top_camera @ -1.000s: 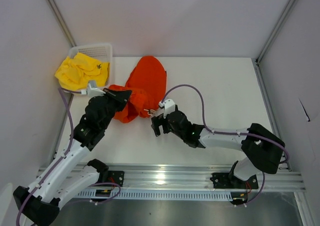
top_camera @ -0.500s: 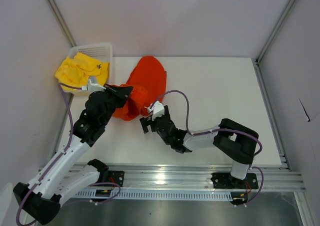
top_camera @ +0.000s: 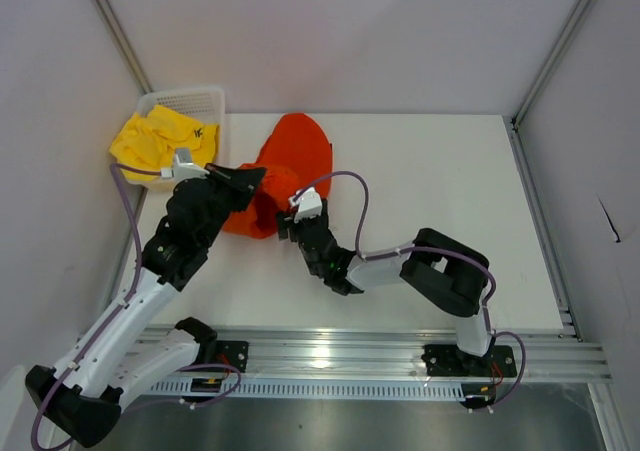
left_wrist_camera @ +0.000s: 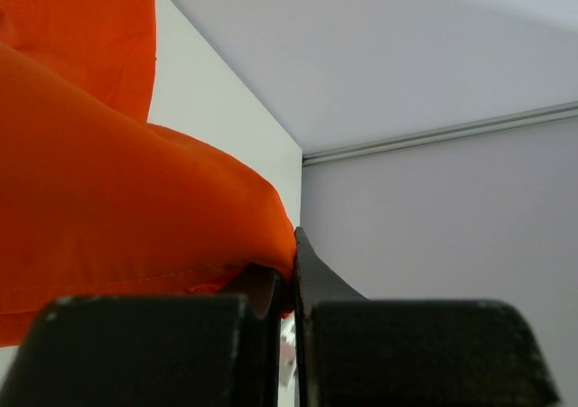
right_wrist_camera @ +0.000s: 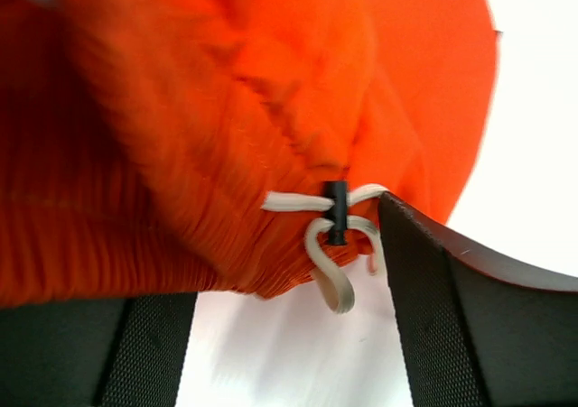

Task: Fold and stack the shorts
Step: Flatten the shorts out

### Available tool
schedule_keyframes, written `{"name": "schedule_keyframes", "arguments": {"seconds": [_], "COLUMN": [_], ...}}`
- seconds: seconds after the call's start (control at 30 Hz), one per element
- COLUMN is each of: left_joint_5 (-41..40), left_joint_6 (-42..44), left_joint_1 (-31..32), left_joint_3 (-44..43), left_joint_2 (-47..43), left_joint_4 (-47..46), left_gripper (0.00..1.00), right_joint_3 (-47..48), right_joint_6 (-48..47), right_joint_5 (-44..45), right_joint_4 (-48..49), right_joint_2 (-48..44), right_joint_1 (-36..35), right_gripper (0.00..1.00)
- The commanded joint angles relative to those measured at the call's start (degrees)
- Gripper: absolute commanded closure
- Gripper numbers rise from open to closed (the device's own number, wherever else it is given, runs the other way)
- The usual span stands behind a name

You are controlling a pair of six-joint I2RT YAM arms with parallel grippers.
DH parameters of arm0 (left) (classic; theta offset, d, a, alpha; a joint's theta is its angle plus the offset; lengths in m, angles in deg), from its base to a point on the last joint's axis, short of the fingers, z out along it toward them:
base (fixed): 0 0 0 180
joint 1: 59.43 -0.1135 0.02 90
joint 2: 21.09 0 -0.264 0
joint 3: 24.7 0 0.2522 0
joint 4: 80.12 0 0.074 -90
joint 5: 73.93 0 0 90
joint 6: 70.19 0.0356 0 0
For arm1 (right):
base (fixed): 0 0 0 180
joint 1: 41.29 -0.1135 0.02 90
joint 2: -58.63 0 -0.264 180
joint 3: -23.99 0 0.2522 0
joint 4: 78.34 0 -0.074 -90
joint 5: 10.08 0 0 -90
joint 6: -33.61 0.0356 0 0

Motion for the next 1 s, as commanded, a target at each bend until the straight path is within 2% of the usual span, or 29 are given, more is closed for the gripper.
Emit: {"name": "schedule_keyframes", "arguments": {"seconds": [0.0,0.2,0.5,0.57,0.67,0.7,0.8,0.97], "left_joint_5": [0.01,-0.87,-0.52,0.01,0.36,0.36,0.18,0.18], "left_joint_6": [-0.70,0.00,0.18,0.35,0.35,0.35,0.26,0.61], "left_joint_1": [0.27,0.27,0.27,0.27,0.27,0.27,0.27,0.18], "left_joint_3": [-3.72,-4.87,-6.18,-6.62,-7.15,-7.07,-7.33,-9.08], "left_joint_2": [-1.62,-2.15,-2.24,-2.41,-2.76,-3.11,-3.47,-3.38], "left_joint_4": [-1.47,0.11,0.37,0.64,1.08,1.17,1.61,2.31], "left_gripper": [1.00,1.00,1.00,1.00,1.00,1.00,1.00,1.00], "right_joint_3": [0.57,-5.06,-9.02,-8.75,-7.70,-7.09,-6.03,-7.70], "right_joint_6": [2.98,3.43,-0.62,0.79,2.28,3.16,4.57,7.56], "right_joint_5": [4.63,0.77,-7.32,-12.41,-19.27,-19.89,-19.29,-18.93], "right_joint_4": [1.15,0.35,-4.38,-5.89,-8.17,-10.18,-12.13,-13.45], "right_joint_2": [-1.65,-7.09,-12.64,-13.08,-12.65,-12.38,-11.24,-11.76], "right_joint_1": [3.14,6.12,9.90,12.19,14.12,14.13,14.39,15.35], "right_gripper": [0.26,0.36,0.34,0.34,0.41,0.46,0.51,0.50]}}
